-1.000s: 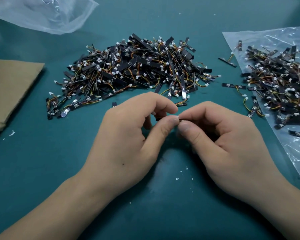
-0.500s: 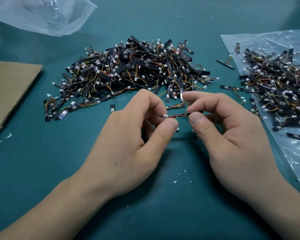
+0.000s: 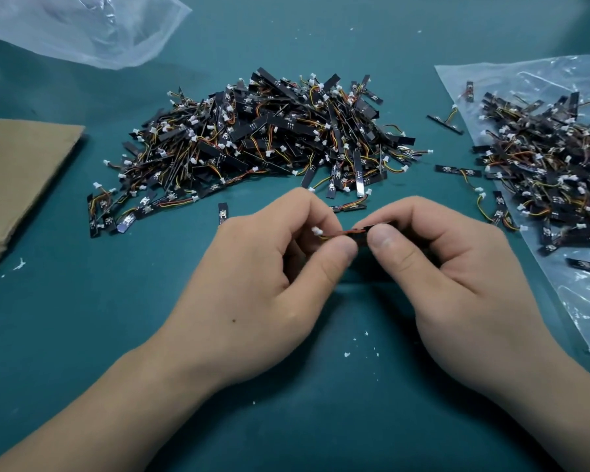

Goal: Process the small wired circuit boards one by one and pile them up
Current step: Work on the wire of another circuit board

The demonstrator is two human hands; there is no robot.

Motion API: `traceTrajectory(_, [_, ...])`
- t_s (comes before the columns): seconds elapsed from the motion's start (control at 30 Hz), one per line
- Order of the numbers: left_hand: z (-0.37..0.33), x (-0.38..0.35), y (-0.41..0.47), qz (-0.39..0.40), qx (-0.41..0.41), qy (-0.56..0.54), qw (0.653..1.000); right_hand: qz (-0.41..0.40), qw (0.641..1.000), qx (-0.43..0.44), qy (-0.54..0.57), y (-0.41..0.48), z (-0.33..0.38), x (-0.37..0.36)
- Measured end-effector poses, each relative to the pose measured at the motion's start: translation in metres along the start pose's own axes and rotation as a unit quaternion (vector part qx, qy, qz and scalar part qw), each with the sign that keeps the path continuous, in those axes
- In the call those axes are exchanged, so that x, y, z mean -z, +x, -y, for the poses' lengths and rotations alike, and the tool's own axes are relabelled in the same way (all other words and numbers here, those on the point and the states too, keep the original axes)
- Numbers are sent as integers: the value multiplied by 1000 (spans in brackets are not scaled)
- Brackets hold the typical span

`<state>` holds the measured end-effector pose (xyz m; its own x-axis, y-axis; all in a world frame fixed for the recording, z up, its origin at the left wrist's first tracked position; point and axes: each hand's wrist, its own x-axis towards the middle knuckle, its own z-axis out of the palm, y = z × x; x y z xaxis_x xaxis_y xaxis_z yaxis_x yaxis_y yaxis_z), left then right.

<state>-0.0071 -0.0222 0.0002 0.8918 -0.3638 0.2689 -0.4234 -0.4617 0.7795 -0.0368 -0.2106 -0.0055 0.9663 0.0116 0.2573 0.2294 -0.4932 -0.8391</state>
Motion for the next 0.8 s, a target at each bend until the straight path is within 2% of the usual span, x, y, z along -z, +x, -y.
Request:
traceTrajectory(0.23, [-2,2,0,10,8,-22,1000,32,999,-5,9,0,-2,0])
traceTrajectory(0.4, [-1,1,-1,45,15,13,999,72,997,-5,6,-1,-2,2])
traceTrajectory(0.8, [0,3,-1,48,17,14,999,39,999,3,20,-1,-3,0])
